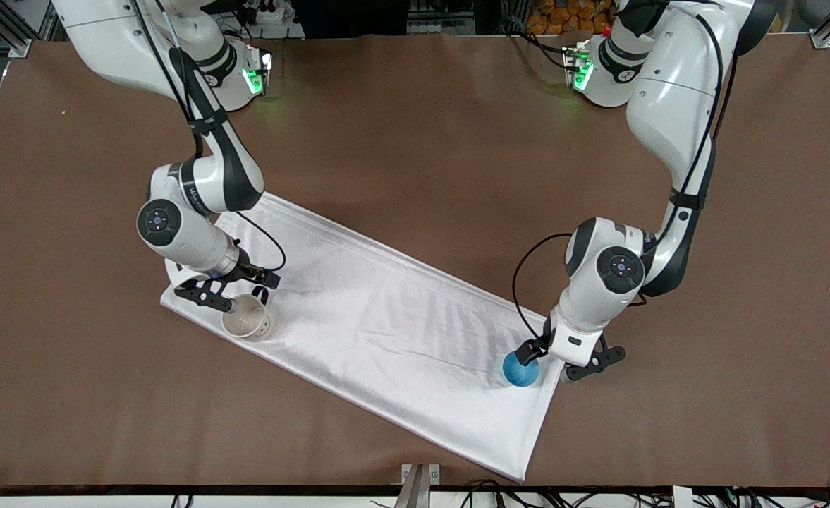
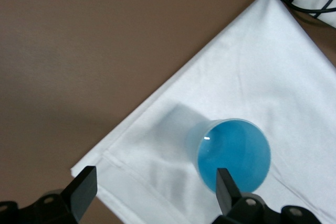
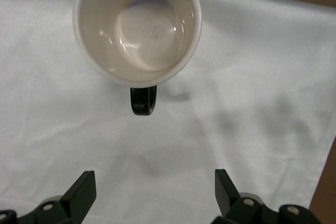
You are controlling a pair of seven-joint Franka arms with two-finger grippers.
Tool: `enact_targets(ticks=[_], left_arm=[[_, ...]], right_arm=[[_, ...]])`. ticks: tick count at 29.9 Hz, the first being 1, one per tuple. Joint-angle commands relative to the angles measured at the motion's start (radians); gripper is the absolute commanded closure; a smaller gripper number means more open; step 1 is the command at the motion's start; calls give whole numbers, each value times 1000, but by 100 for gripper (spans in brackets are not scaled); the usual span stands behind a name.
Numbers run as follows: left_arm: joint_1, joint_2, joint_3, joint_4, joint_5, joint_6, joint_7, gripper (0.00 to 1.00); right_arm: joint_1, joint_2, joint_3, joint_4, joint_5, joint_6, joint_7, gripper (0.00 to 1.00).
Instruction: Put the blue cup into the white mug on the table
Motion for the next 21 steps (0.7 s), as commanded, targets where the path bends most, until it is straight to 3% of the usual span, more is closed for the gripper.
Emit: enact_targets(ticks=[1, 8, 13, 17, 18, 21], left_arm=[[-21, 29, 7, 28, -18, 11, -17, 0], [-23, 41, 7, 29, -18, 37, -55, 2], [-31, 43, 7, 29, -18, 40, -161, 60], [-37, 53, 7, 29, -18, 63, -221, 94], [-38, 56, 7, 29, -18, 66, -229, 100], [-38, 56, 7, 29, -18, 66, -238, 100]], right_arm=[[-3, 65, 0, 72, 10, -12, 6, 0], [-7, 108, -1, 115, 9, -10, -3, 0], [-22, 133, -7, 138, 9, -10, -49, 0], [-36, 139, -7, 155, 9, -12, -70, 0], [-36, 142, -7, 160, 10, -13, -70, 0], [-36, 150, -9, 172, 10, -13, -66, 0]])
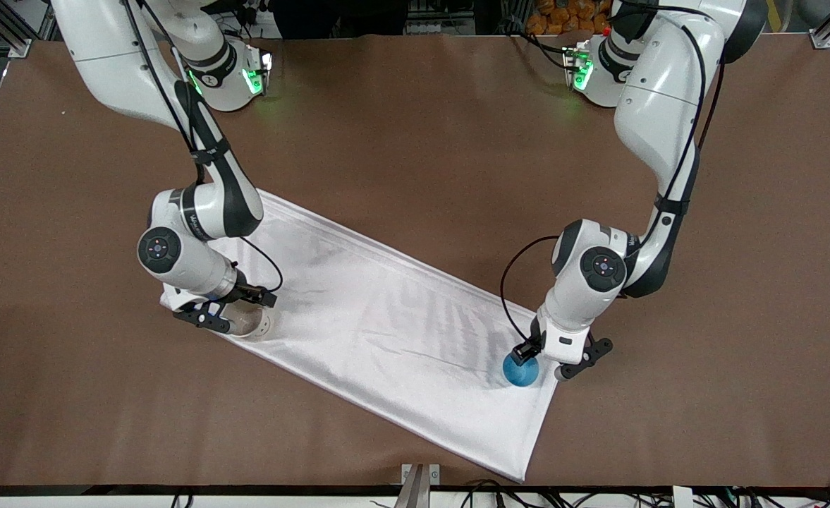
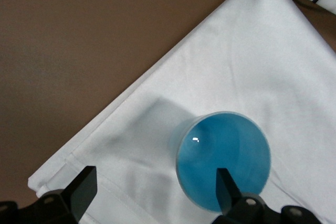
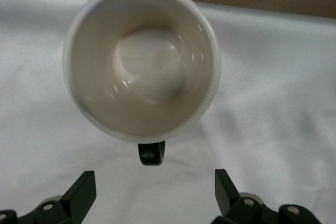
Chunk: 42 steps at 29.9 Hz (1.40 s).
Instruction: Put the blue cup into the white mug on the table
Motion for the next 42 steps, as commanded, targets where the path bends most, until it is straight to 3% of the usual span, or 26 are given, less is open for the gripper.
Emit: enact_targets(ticks=[1, 6, 9, 12, 17, 35, 42], left_arm=[[-13, 21, 7, 25, -18, 17, -37, 100], [-11, 21, 7, 24, -17, 17, -25, 100], [-11, 21, 7, 24, -15, 17, -25, 100], [-11, 21, 7, 24, -15, 17, -25, 100], [-10, 21, 9, 22, -15, 17, -25, 100], [-2, 8, 9, 22, -6, 15, -25, 100], [5, -29, 12, 16, -3, -43, -10, 100]], right_arm=[[-11, 30, 5, 52, 12, -13, -14, 0], [-11, 36, 5, 69, 20, -15, -11, 19], [-11, 39, 5, 76, 20, -19, -11, 45], [-9, 41, 5, 81, 20, -29, -13, 82], [-9, 39, 6, 82, 20, -30, -19, 100], [-5, 21, 9, 214, 23, -274, -2, 100], [38, -83, 40, 245, 23, -387, 137, 100]])
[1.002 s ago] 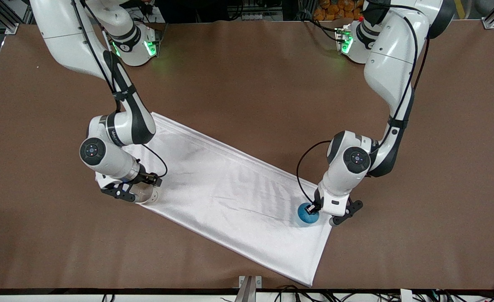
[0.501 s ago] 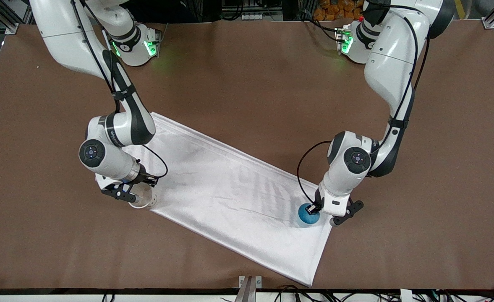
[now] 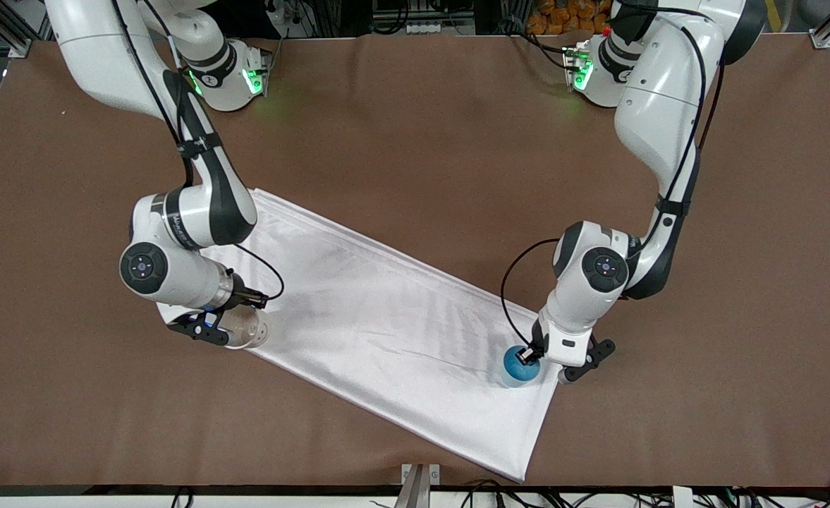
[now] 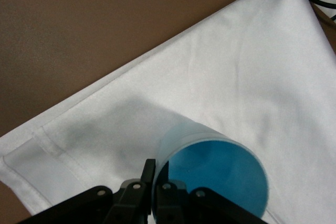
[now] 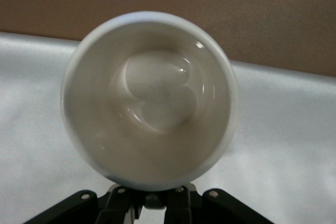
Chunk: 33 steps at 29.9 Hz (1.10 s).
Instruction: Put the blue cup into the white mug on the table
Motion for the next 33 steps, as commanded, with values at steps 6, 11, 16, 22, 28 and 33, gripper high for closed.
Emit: enact_targets(ticks=[6, 11, 16, 22, 28, 33], left_arm=[[14, -100, 7, -6, -3, -228, 135, 100], [42, -192, 7, -45, -3, -385, 259, 100], [56, -319, 4, -181, -3, -442, 325, 100], [54, -466, 3, -366, -3, -398, 339, 100], [39, -584, 0, -517, -1, -358, 339, 100], [39, -661, -26, -604, 13, -358, 339, 100]], right_arm=[[46, -191, 125, 36, 16, -184, 261, 100], [48, -278, 196, 41, 15, -257, 313, 100], [71, -330, 263, 33, 6, -297, 316, 100], [146, -326, 331, 29, -19, -271, 439, 100], [200, -295, 365, -68, -76, -112, 511, 100], [230, -225, 366, -97, -166, -52, 523, 100]])
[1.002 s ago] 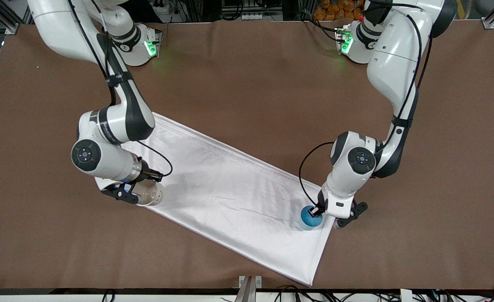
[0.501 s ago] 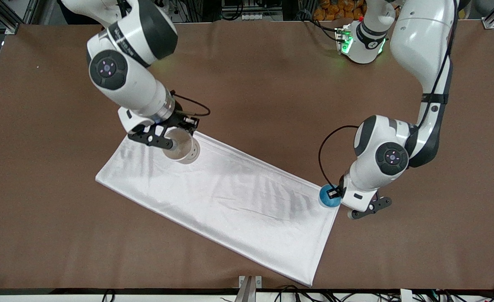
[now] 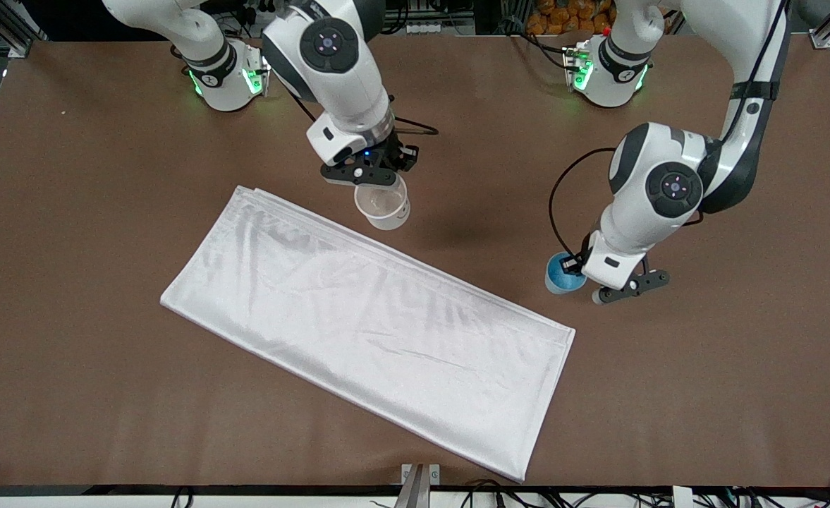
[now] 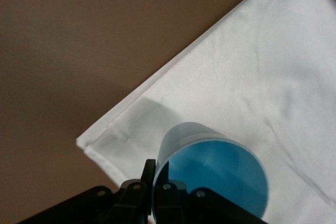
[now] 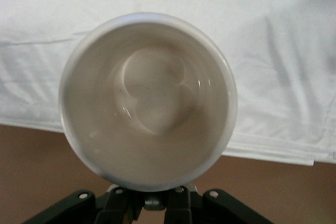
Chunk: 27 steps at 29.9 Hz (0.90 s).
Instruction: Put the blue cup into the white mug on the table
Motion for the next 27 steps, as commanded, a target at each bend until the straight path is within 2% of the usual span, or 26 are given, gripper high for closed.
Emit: enact_targets(ticks=[1, 8, 18, 27], left_arm=[[-4, -138, -22, -167, 12, 32, 18, 100], [-2, -219, -48, -267, 17, 33, 18, 100], [-1, -291, -93, -367, 37, 33, 18, 100], [1, -288, -102, -368, 47, 33, 17, 100]], right_arm=[[14, 77, 5, -32, -111, 56, 27, 100], [71, 209, 5, -32, -229, 185, 170, 100], [129, 262, 5, -32, -232, 216, 197, 100], [166, 287, 5, -32, -234, 270, 237, 100]])
